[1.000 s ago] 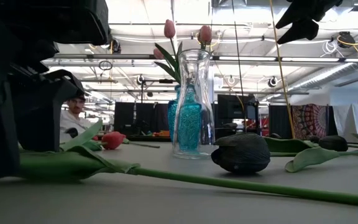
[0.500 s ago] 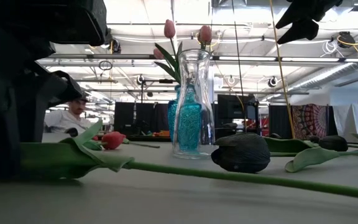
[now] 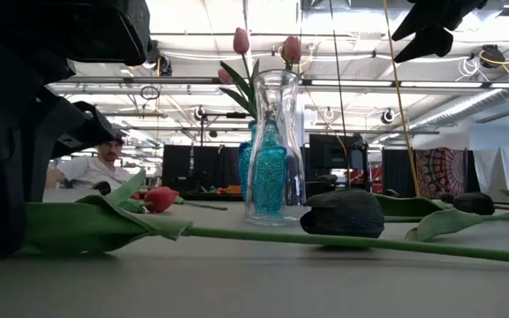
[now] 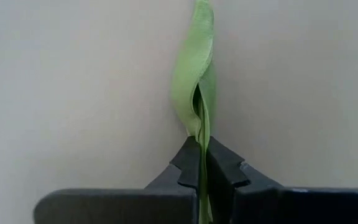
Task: Sort flowers into vase by color
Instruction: Put the bottom left black tulip into the blue vase
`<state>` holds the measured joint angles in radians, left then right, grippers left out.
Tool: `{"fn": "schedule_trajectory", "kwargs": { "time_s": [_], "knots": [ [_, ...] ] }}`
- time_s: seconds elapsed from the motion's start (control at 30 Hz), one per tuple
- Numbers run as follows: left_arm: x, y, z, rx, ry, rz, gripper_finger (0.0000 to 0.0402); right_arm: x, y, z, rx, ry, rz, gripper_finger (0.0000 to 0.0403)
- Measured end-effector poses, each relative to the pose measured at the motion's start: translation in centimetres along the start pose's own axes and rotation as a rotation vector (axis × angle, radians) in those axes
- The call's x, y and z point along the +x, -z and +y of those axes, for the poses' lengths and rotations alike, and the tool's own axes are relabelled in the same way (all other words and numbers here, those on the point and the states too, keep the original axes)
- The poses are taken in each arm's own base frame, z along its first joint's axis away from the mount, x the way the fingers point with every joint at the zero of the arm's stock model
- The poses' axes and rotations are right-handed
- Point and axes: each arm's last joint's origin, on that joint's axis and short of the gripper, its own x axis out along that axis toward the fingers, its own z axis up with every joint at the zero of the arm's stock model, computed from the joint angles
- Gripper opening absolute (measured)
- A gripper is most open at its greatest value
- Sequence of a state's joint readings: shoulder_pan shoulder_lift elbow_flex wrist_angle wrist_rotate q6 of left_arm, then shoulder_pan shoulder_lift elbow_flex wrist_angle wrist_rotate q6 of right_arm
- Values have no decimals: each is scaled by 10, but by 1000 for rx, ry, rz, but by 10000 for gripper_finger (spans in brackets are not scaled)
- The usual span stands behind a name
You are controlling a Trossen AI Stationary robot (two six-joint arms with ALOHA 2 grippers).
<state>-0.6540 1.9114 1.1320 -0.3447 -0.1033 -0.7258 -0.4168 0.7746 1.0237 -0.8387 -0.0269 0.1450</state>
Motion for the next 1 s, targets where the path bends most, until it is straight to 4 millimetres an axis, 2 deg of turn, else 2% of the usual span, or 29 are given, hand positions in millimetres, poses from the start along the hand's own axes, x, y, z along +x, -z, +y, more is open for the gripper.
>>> {"fn": "schedule_trajectory", "kwargs": {
  "time_s": [0.33,0.47,0.7,1.0],
  "knots": [
    [0,0,0,1,-1,3,12,0,0,0,0,0,0,338],
    [-7,1,1,5,-8,21,12,0,0,0,0,0,0,338],
    [-34,-5,1,74,-46,63,12,0,0,0,0,0,-1,338],
    [-90,-29,-8,162,-20,-1,12,0,0,0,0,0,-3,338]
  ]
}}
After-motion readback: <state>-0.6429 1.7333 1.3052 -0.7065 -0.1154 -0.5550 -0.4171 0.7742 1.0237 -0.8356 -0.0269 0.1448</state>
